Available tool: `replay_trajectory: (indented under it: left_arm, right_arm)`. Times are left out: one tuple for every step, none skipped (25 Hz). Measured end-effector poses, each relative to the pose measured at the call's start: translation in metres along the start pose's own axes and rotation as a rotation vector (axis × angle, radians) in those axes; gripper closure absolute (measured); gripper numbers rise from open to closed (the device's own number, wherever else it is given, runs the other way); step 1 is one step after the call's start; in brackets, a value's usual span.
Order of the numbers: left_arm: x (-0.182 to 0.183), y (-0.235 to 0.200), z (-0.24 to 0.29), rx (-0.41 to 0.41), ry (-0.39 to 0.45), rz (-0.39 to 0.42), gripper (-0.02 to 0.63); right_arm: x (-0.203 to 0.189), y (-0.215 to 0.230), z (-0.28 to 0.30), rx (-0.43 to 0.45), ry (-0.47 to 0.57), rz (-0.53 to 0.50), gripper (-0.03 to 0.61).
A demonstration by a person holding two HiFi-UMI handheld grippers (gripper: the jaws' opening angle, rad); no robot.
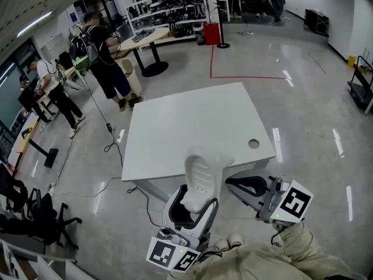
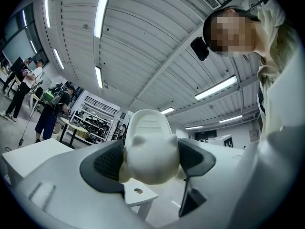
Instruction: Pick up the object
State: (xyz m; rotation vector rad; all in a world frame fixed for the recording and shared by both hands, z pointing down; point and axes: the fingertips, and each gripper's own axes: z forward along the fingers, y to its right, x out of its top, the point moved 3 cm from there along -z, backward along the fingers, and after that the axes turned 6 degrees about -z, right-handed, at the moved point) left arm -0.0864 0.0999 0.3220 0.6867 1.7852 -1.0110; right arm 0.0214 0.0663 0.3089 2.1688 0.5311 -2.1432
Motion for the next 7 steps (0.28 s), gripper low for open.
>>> replay_trajectory:
  left_arm:
    - [0.000, -0.001, -0.002, -0.003, -0.002, 0.000, 0.258]
    - [0.000, -0.001, -0.004, -0.006, -0.003, 0.000, 0.258]
    - [0.000, -0.002, -0.005, -0.008, -0.005, 0.000, 0.258]
    - [0.000, -0.002, -0.006, -0.010, -0.005, 0.001, 0.259]
    - [0.000, -0.003, -0.006, -0.011, -0.005, 0.000, 0.259]
    - [0.000, -0.004, -0.006, -0.012, -0.004, 0.000, 0.261]
    - [0.000, -0.004, -0.007, -0.012, -0.003, 0.000, 0.263]
  right_arm:
    - [0.001, -0.002, 0.003, 0.001, 0.001, -0.002, 0.575]
    - [0.003, -0.005, 0.006, 0.002, 0.003, -0.003, 0.575]
    - [0.003, -0.006, 0.008, 0.004, 0.005, -0.003, 0.575]
    - [0.004, -0.007, 0.010, 0.006, 0.006, -0.005, 0.575]
    - [0.004, -0.008, 0.012, 0.008, 0.007, -0.006, 0.575]
    - [0.003, -0.008, 0.013, 0.011, 0.008, -0.008, 0.575]
    - [0.003, -0.009, 0.014, 0.013, 0.009, -0.009, 0.575]
